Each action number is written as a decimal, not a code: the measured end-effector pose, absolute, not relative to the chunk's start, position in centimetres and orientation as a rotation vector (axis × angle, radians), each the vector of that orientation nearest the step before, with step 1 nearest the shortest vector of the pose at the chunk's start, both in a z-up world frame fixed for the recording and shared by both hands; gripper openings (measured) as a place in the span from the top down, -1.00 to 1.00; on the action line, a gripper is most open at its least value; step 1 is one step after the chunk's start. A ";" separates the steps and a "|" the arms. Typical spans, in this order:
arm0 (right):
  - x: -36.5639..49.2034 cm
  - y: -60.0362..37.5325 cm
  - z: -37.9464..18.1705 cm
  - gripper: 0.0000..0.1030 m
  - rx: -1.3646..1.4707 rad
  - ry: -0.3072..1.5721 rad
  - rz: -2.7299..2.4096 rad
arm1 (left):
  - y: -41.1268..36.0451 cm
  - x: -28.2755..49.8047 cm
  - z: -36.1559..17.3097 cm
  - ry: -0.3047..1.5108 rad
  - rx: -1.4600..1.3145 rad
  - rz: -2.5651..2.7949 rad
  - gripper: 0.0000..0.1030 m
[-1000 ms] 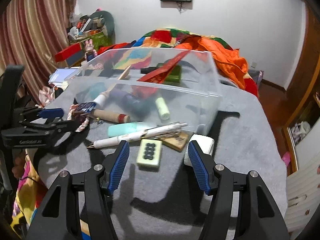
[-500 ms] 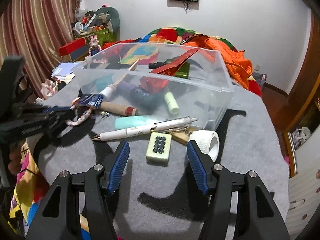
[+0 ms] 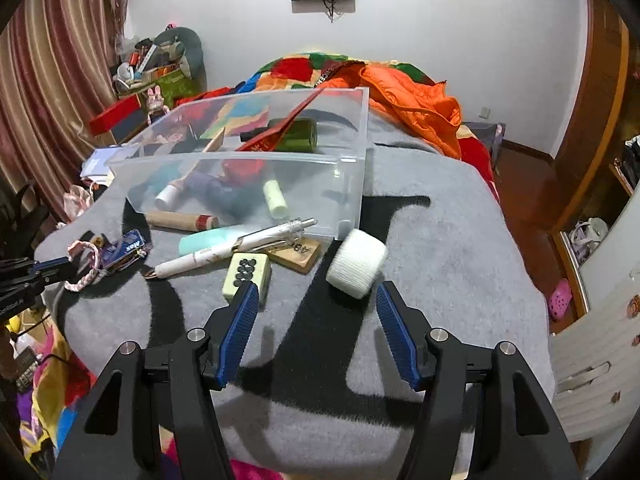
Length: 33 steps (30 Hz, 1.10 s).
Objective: Organize objects
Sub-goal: 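Grasp the braided rope toy with left gripper while right grasps the mahjong tile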
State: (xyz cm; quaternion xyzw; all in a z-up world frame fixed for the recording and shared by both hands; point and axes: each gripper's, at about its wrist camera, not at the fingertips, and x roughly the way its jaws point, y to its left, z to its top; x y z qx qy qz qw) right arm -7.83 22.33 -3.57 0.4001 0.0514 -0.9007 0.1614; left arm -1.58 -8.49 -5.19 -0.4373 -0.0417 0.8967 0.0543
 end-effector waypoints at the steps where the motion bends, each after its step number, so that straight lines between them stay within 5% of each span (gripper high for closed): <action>1: -7.6 22.2 -3.4 -0.11 1.130 0.149 -2.570 | -8.6 -1.6 -5.1 -0.131 -1.324 2.728 0.87; 11: -7.7 18.5 -4.8 -0.11 1.145 0.196 -2.465 | -8.2 -4.1 -5.5 -0.068 -1.340 2.743 0.45; 21: -9.1 18.2 -6.7 -0.11 1.200 0.133 -2.457 | -7.8 -6.0 -6.5 -0.044 -1.329 2.752 0.47; 27: -8.7 17.5 -6.8 0.24 1.163 0.196 -2.485 | -6.9 -6.5 -6.3 0.005 -1.303 2.732 0.47; 30: -8.7 17.6 -6.7 0.57 1.159 0.193 -2.490 | -6.6 -6.7 -6.4 0.013 -1.294 2.721 0.77; 33: -8.8 18.0 -6.6 0.57 1.162 0.154 -2.485 | -6.2 -6.6 -6.0 0.030 -1.281 2.746 0.79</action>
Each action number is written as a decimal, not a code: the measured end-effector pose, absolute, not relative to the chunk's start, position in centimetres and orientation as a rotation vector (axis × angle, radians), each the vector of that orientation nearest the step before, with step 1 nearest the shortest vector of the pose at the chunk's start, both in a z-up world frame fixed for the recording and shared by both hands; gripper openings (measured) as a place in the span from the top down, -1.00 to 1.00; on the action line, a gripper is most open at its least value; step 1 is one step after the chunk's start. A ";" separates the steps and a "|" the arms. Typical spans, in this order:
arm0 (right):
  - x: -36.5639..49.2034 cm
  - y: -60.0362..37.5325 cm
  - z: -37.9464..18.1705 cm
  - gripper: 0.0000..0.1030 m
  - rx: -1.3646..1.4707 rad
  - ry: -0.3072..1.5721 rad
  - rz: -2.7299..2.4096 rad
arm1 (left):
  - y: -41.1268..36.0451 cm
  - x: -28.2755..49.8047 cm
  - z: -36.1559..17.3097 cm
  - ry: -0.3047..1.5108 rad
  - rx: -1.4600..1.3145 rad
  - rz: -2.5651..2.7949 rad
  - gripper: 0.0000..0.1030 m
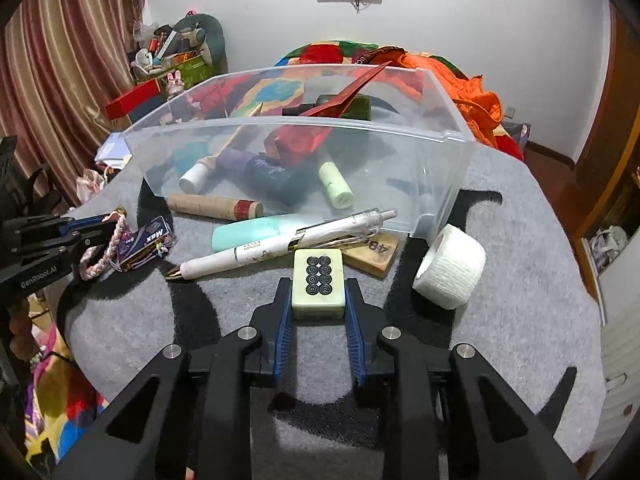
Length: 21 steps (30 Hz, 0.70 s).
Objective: Organize objects
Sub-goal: 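Grasp the braided rope toy with left gripper while right grasps the mahjong tile, then carry the rope toy and mahjong tile with both grippers over the box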
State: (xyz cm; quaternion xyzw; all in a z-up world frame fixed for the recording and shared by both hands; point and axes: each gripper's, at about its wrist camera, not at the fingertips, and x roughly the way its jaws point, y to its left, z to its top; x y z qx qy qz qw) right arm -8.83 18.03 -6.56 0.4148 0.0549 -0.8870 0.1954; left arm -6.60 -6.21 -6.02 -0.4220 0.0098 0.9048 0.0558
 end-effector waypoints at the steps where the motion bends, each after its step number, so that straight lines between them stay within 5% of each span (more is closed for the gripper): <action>1: -8.8 18.2 -6.5 0.57 1.163 0.145 -2.488 | -6.1 -6.5 -5.8 0.032 -1.275 2.751 0.79; 21: -8.4 20.7 -1.1 0.57 0.993 0.039 -2.580 | -4.7 -4.5 2.6 -0.054 -0.979 2.803 0.79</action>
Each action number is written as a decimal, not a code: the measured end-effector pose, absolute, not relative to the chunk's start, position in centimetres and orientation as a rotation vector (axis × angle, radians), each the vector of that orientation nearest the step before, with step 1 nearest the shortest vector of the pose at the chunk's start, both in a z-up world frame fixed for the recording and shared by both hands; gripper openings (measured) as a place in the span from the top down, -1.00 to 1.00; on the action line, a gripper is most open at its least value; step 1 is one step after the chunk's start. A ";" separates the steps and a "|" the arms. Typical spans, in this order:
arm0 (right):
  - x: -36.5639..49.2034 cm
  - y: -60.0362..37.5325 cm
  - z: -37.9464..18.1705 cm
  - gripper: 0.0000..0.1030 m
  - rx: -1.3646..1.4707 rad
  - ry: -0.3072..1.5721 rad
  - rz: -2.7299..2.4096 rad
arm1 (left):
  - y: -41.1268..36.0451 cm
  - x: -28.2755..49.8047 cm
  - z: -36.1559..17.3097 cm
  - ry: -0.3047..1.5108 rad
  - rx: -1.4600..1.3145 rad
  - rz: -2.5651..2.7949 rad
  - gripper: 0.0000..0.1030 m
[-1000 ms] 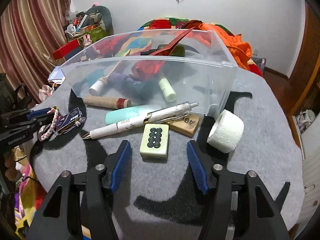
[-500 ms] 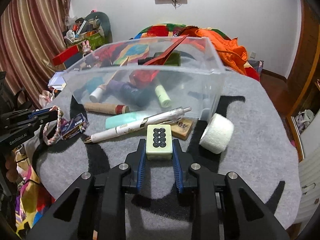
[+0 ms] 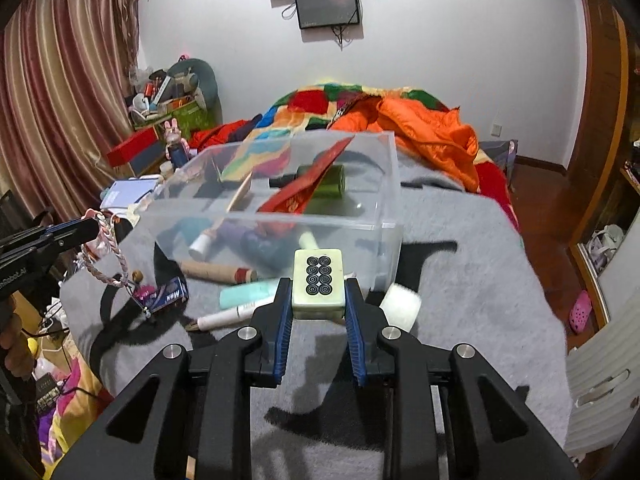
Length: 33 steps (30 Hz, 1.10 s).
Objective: Organize objects
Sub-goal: 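Carry the rope toy and mahjong tile with both grippers over the box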
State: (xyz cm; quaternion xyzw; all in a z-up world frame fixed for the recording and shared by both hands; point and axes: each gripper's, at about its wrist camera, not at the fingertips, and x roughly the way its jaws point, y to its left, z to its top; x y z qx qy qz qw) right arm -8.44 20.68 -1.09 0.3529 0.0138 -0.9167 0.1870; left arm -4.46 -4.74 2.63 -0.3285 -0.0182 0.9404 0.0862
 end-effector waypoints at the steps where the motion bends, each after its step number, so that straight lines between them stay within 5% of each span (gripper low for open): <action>1: -8.5 20.7 -0.9 0.57 0.987 0.037 -2.583 | -4.6 -4.6 3.0 -0.056 -0.970 2.801 0.79; 15: -10.4 20.3 2.2 0.57 0.879 0.026 -2.614 | -3.6 -7.5 5.7 -0.097 -0.885 2.789 0.79; 33: -16.0 17.7 1.0 0.57 0.962 0.034 -2.562 | -3.4 -16.6 0.9 -0.112 -1.175 2.713 0.79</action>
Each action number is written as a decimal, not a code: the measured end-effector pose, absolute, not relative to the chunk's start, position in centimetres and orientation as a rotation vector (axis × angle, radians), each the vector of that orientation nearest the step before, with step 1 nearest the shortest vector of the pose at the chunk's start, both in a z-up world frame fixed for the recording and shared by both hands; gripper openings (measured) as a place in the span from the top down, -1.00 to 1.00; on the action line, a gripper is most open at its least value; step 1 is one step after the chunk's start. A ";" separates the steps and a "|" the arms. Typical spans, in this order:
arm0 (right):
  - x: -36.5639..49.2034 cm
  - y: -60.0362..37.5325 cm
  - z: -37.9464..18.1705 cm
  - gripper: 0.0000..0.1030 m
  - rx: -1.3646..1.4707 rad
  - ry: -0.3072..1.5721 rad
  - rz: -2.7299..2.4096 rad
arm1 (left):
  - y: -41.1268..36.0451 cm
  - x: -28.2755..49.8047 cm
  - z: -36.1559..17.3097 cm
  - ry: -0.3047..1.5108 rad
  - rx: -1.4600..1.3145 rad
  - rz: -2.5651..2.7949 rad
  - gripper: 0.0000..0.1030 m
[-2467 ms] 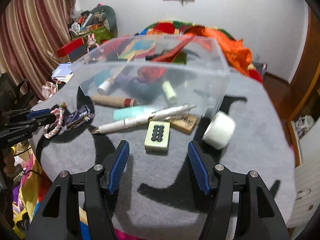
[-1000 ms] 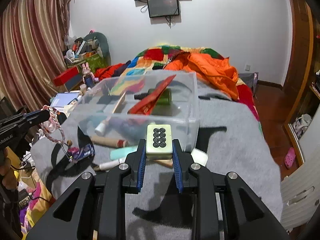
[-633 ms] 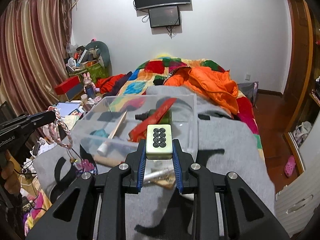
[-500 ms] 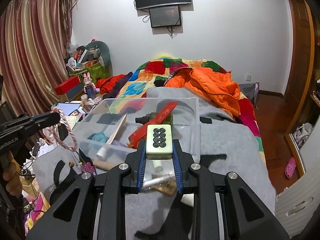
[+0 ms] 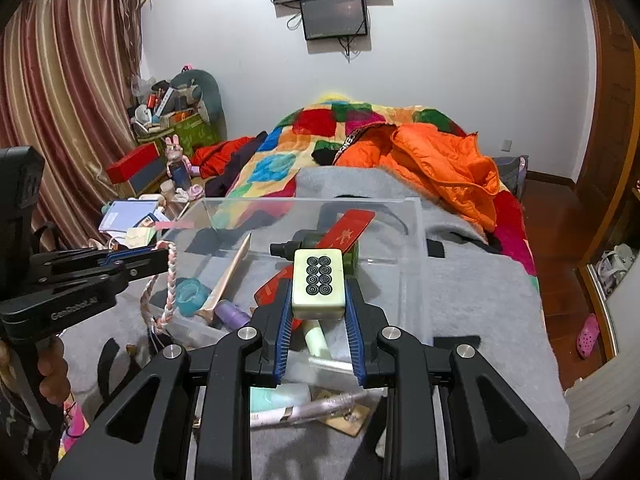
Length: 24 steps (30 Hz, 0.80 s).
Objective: Organize objects
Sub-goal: 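Carry the rope toy and mahjong tile with both grippers over the box, then open both grippers to drop the rope toy and tile into the box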
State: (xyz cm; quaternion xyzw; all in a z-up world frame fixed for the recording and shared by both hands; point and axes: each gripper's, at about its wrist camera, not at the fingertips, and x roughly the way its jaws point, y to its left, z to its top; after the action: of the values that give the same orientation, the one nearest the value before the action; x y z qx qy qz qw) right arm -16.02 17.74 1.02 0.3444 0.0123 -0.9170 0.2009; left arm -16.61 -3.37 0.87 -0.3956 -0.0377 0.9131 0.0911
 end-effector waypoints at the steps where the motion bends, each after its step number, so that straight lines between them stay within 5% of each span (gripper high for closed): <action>1: -16.3 17.6 0.8 0.57 0.972 0.038 -2.558 | -3.5 -16.9 0.6 -0.110 -1.186 2.713 0.79; 12: -17.8 17.0 -1.0 0.56 1.064 0.035 -2.524 | -3.4 -19.0 -1.8 -0.091 -1.291 2.690 0.73; 16: -18.0 17.0 -1.2 0.56 1.081 0.033 -2.514 | -3.1 -18.4 -1.4 -0.065 -1.262 2.698 0.29; 24: -17.0 17.4 -0.7 0.44 1.062 0.042 -2.527 | -2.8 -16.1 0.9 -0.009 -1.164 2.737 -0.04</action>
State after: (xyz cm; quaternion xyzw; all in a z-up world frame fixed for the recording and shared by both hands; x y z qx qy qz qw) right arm -17.00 17.36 -0.71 0.3798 0.0150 -0.9033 0.1989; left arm -16.13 -2.84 0.89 -0.3901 -0.0030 0.9170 0.0833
